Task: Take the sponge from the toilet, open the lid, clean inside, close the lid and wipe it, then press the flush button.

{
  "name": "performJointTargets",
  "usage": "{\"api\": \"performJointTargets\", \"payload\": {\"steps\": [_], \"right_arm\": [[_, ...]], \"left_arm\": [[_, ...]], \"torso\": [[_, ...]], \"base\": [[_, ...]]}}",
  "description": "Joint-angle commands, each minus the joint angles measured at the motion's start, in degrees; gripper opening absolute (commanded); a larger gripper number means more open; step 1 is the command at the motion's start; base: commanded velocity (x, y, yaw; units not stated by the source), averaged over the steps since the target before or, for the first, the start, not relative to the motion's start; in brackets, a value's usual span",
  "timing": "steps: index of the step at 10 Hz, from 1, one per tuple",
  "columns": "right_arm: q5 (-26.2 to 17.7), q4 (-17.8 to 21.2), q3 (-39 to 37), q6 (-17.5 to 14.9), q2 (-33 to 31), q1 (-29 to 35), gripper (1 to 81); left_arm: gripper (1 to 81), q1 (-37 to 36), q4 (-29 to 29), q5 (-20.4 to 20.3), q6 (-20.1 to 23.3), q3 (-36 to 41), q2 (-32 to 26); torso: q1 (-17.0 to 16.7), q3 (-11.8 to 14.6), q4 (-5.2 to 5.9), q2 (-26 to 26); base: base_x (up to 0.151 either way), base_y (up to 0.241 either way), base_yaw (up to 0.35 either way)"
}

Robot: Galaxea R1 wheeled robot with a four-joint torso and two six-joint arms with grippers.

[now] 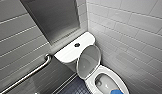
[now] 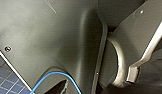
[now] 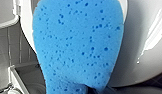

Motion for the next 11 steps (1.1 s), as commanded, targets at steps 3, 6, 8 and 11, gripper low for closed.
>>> {"api": "performJointTargets", "payload": {"steps": [3, 6, 8, 11], "right_arm": [[-3.78, -0.95, 4.21, -0.01, -9.53, -0.61, 1.0], [-2.72, -2.71, 8.79, -0.01, -10.61, 0.26, 1.0], [-2.81, -2.80, 12.31, -0.01, -7.35, 5.26, 1.0], [-3.77, -1.13, 14.96, 2.09, -2.01, 15.98, 1.0]], "left_arm": [[81.1, 1.16, 0.13, 4.24, 0.19, 0.02, -0.25], [81.1, 1.16, 0.21, 3.71, 0.19, 0.02, -0.34], [81.1, 1.16, 0.21, 3.71, 0.19, 0.02, -0.34], [81.1, 1.16, 0.13, 3.71, 0.19, 0.02, -0.34]], "torso": [[0.00, 0.00, 0.02, 0.00], [0.00, 0.00, 0.02, 0.00], [0.00, 0.00, 0.02, 0.00], [0.00, 0.00, 0.02, 0.00]], "base": [[0.000, 0.000, 0.000], [0.000, 0.000, 0.000], [0.000, 0.000, 0.000], [0.000, 0.000, 0.000]]}}
